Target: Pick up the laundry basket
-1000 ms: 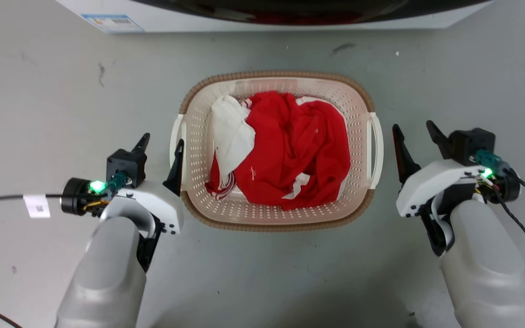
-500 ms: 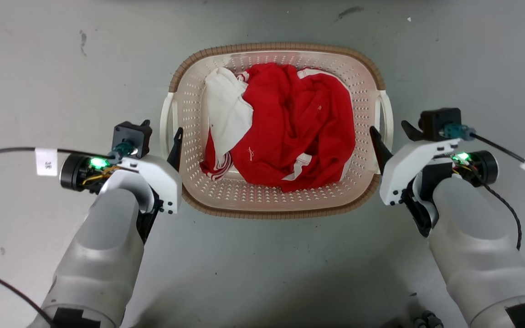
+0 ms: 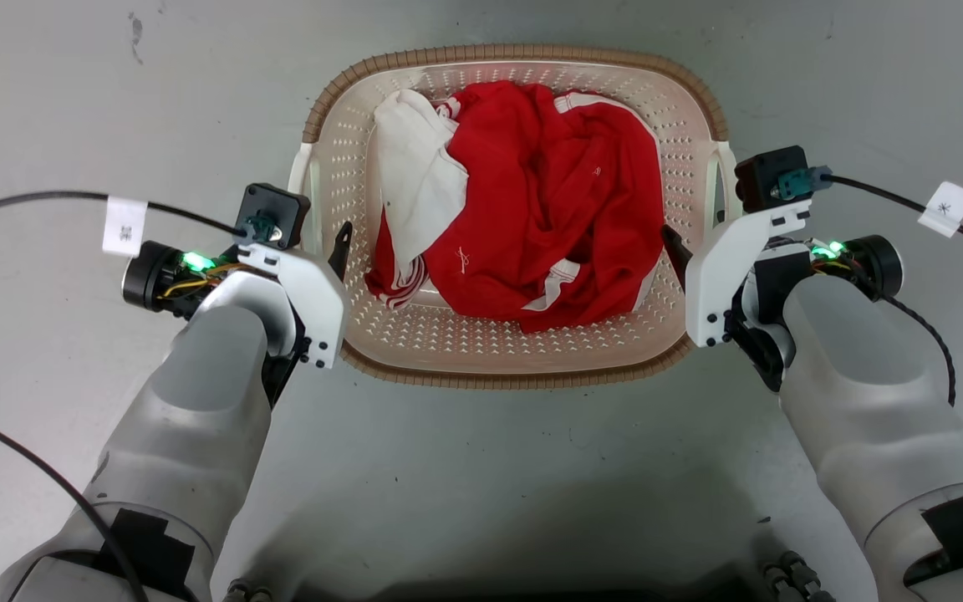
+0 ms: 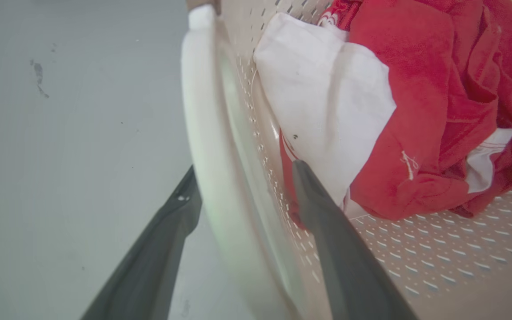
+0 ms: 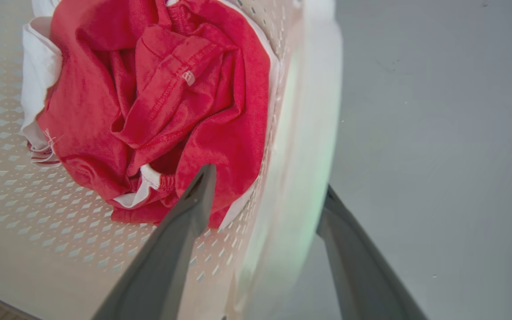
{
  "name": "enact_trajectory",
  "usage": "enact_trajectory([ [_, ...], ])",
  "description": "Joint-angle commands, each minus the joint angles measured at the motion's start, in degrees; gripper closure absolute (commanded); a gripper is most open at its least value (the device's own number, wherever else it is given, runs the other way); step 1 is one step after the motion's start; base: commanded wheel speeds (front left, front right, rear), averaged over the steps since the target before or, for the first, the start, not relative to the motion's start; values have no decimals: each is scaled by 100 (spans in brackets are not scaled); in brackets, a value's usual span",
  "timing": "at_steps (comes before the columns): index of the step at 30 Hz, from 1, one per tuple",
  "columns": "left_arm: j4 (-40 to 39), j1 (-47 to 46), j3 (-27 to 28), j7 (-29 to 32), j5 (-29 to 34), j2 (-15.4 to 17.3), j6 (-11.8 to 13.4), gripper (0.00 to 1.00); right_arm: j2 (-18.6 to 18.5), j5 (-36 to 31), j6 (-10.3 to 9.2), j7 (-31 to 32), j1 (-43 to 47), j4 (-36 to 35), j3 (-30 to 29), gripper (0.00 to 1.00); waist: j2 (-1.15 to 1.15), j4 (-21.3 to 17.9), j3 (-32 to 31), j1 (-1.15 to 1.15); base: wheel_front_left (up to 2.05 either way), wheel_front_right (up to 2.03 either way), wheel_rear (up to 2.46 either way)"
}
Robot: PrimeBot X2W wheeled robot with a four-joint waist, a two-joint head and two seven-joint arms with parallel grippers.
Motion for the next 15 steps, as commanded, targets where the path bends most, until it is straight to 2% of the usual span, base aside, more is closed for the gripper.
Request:
enact_trajectory([
  [1,20,-96,-88,122,-179,9,-4,0,-2,74,-2,71,-127,60,46,0,0,4,28,-1,0,0,0],
  [4,-41,-116,-242,301,-447,5,-4,0,-2,141,-2,170,-164,97,104,0,0,7,57,-1,0,0,0],
  [15,-455,-159,-1320,791,-1449,376,-4,0,-2,298,-2,184,-317,311,248,0,0,1,171,-1,0,0,0],
])
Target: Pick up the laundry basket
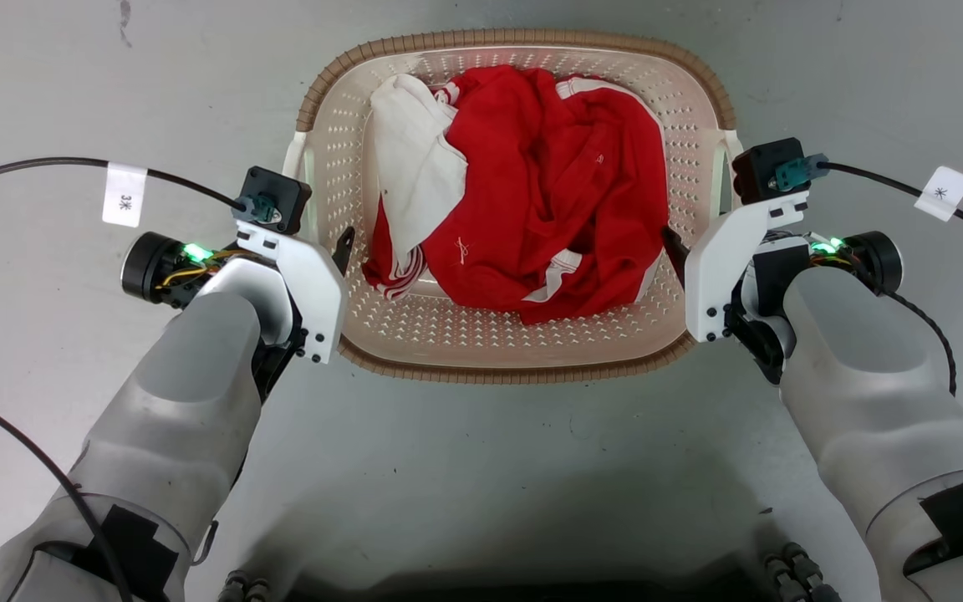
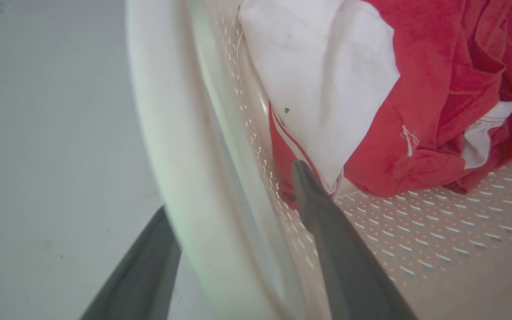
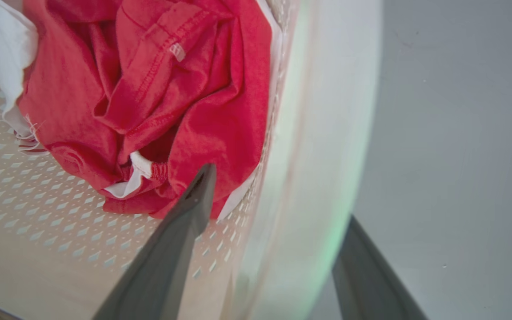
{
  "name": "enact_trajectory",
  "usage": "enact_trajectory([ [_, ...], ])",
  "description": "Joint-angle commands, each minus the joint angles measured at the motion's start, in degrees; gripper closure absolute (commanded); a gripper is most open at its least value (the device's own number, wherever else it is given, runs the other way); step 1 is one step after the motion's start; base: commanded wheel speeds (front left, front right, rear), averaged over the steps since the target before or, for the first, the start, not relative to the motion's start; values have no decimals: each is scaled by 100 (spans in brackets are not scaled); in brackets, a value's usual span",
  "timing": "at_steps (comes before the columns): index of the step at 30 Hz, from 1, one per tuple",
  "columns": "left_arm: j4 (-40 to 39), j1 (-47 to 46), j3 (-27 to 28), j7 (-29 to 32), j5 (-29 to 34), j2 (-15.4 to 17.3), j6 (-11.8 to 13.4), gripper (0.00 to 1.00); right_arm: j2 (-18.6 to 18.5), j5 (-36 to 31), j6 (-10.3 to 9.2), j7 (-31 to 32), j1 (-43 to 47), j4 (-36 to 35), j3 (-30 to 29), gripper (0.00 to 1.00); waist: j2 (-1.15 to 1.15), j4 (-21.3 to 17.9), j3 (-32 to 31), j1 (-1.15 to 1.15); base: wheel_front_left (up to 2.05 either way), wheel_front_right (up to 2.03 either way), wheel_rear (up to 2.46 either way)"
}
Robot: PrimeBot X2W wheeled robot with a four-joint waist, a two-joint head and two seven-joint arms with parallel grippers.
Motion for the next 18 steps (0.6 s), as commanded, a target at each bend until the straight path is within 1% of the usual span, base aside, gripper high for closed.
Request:
enact_trajectory([
  [1,-27,-60,-44,10,-39,35,-4,0,-1,11,-2,-7,-89,21,16,0,0,5,5,0,0,0,0],
  [4,-60,-91,-241,23,-232,93,-4,0,-1,7,-2,-39,-115,67,40,0,0,17,25,0,0,0,0],
  [5,-68,-84,-311,57,-305,89,-4,10,-1,24,-2,-45,-114,73,51,0,0,27,30,0,0,0,0],
  [6,-84,-91,-376,62,-362,97,-4,58,-1,61,-2,-18,-101,81,65,23,0,39,35,0,0,0,0],
  [7,-116,-109,-451,25,-412,115,-4,100,-1,86,-2,-6,-92,89,80,75,0,48,41,0,0,0,0],
  [8,-132,-120,-517,-10,-460,140,-4,100,-1,101,-2,-4,-92,96,91,100,0,54,46,0,0,0,0],
  [15,-167,-79,-924,-61,-850,257,2,100,-22,56,-2,-66,-134,176,105,100,0,85,11,0,0,0,0],
  [18,-177,-44,-1107,37,-1019,273,2,100,-28,32,-2,-36,-135,207,97,100,0,89,-66,0,0,0,0],
])
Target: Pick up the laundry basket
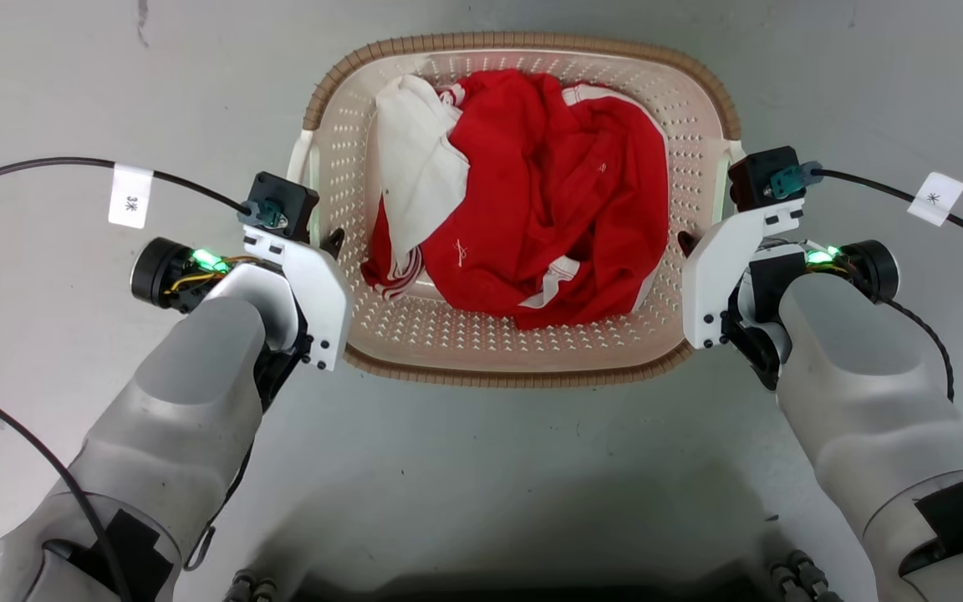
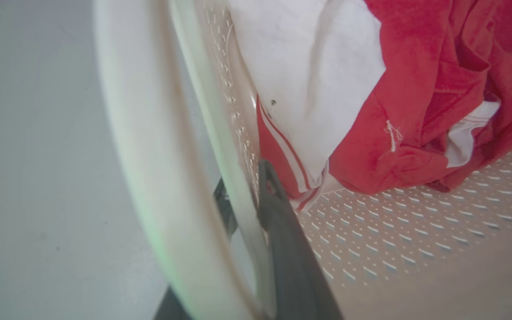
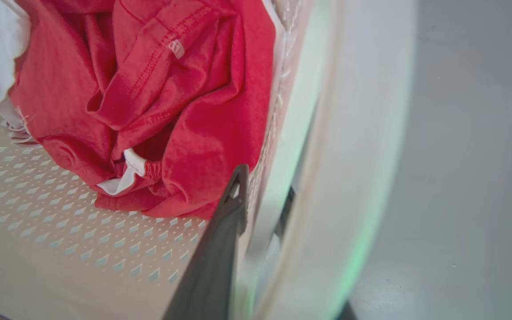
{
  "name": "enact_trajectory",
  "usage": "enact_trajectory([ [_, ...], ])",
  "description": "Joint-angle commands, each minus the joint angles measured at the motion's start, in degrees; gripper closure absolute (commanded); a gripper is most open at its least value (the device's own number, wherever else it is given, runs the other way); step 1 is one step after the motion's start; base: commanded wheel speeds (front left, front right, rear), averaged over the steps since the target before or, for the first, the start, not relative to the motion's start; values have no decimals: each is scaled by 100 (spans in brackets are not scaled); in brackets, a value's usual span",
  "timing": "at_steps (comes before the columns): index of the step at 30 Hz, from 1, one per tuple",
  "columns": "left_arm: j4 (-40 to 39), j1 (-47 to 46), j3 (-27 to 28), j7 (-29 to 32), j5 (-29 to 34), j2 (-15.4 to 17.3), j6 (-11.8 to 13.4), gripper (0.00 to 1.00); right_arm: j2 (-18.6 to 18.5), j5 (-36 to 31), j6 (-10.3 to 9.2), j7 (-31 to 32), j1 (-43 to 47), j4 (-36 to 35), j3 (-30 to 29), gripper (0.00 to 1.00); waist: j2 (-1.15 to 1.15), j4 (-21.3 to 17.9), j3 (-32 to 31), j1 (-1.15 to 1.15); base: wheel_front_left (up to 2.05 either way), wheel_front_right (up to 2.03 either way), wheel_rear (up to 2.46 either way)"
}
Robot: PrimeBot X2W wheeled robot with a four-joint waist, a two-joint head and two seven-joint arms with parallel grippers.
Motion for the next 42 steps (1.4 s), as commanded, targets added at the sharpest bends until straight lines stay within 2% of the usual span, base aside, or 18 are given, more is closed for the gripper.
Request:
enact_trajectory([
  [1,5,37,-78,52,-20,81,9,100,-64,-33,-2,19,-87,16,6,100,0,0,-60,0,0,0,0],
  [10,-320,307,-738,688,-769,190,-2,100,-59,-173,-2,678,113,90,91,100,0,50,-758,0,0,0,0],
  [22,-906,772,-1627,1696,-1894,611,-2,100,-85,-138,-5,2030,720,127,99,100,0,36,-2324,0,0,0,0],
  [31,-1200,1292,-2127,2143,-2527,887,-2,100,-103,328,-5,2740,1335,102,429,100,0,-19,-3572,0,0,0,0],
  [42,-1336,1874,-2319,2512,-2892,1066,2,100,-118,814,-5,3299,1819,-180,926,100,0,-119,-4702,0,0,0,0],
])
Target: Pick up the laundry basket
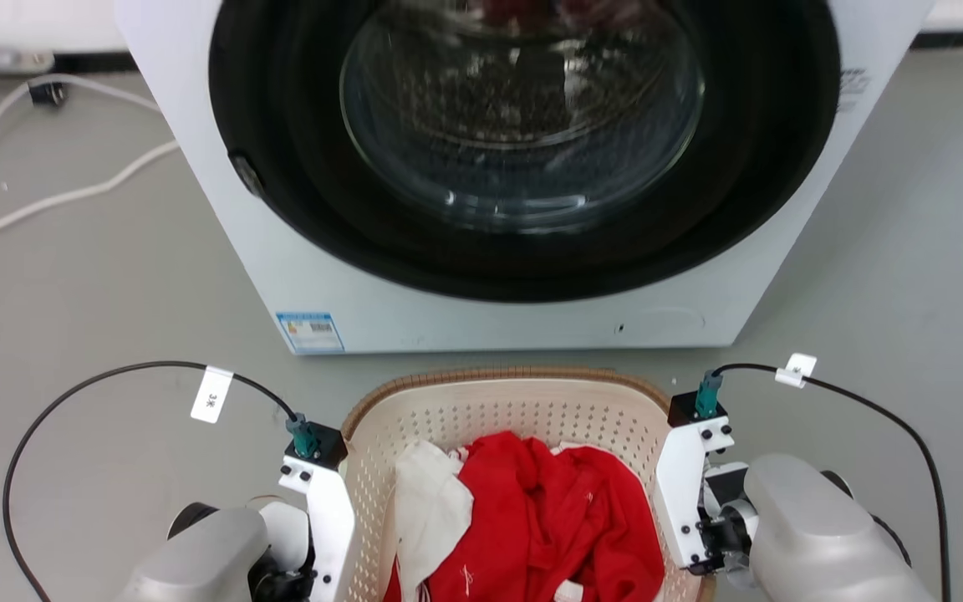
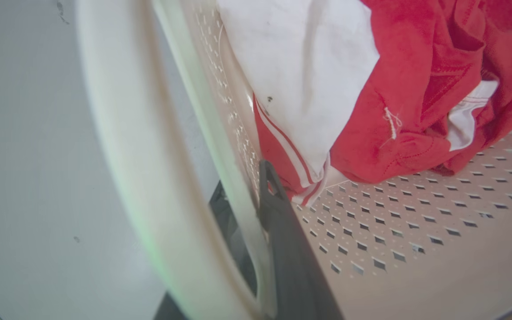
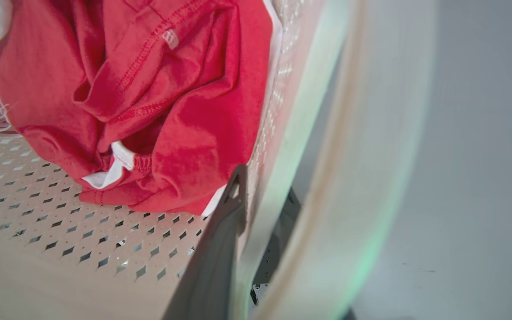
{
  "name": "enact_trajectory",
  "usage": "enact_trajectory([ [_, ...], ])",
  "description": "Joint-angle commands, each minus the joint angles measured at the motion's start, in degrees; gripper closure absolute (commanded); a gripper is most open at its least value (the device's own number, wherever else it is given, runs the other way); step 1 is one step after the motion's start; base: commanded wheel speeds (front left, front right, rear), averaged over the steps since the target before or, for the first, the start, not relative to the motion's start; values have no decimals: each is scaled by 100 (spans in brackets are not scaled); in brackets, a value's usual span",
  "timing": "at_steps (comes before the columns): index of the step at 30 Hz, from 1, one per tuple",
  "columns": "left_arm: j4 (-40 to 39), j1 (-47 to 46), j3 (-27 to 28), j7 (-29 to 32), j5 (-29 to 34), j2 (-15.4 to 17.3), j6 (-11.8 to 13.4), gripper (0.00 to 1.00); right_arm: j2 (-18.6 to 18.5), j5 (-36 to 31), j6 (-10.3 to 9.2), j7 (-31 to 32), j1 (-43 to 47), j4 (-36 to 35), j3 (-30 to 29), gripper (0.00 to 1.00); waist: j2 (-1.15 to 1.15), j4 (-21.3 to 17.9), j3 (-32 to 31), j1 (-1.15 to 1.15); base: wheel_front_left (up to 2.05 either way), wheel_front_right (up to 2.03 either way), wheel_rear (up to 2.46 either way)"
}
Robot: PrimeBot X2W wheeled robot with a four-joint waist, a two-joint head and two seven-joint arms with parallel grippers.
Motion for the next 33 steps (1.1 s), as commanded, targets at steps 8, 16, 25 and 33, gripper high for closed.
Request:
enact_trajectory([
  [8,-90,250,-67,364,-186,197,-8,100,-181,108,-9,255,269,7,286,100,0,-78,-694,2,0,0,0],
  [16,-177,322,-85,508,-303,220,-11,100,-174,300,-9,386,338,21,377,100,0,-108,-788,2,0,0,0],
  [25,-35,302,-96,398,-178,169,-8,100,-182,344,-10,307,148,115,387,100,0,-101,-823,2,0,0,0],
  [33,21,234,-103,358,-180,89,-8,100,-175,366,-9,184,35,134,422,100,0,-69,-818,2,0,0,0],
])
